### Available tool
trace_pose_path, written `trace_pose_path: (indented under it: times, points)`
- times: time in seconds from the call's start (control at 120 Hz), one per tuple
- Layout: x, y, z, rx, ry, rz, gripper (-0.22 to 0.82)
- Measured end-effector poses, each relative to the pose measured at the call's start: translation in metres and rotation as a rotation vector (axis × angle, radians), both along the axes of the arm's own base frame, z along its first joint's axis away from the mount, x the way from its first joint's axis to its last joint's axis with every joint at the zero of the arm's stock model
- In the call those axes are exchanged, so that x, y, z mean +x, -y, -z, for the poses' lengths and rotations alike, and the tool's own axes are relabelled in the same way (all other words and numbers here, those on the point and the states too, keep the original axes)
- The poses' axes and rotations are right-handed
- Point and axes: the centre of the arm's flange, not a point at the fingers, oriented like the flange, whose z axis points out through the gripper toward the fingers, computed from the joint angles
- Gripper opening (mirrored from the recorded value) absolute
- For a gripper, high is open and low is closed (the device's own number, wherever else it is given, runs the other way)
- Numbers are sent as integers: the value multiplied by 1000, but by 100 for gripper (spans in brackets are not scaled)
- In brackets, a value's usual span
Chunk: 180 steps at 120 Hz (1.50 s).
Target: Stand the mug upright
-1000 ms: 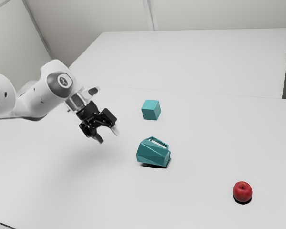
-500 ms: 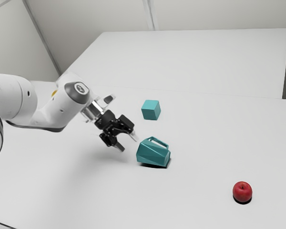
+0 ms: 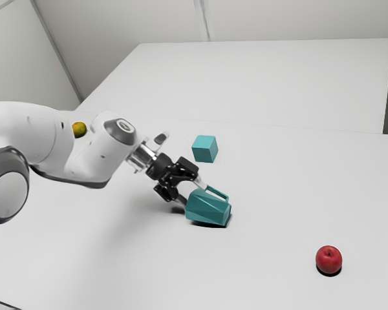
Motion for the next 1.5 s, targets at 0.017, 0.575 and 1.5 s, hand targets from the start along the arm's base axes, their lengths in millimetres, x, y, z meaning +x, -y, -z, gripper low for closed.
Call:
trace_pose_path:
  times: [0.017,0.575,1.5]
  points:
    - [0,1,0,-3,1,-2,60]
    - [0,16,1,-39,26,-1,18]
    - [-8,25,-42,-53,99,24,-18]
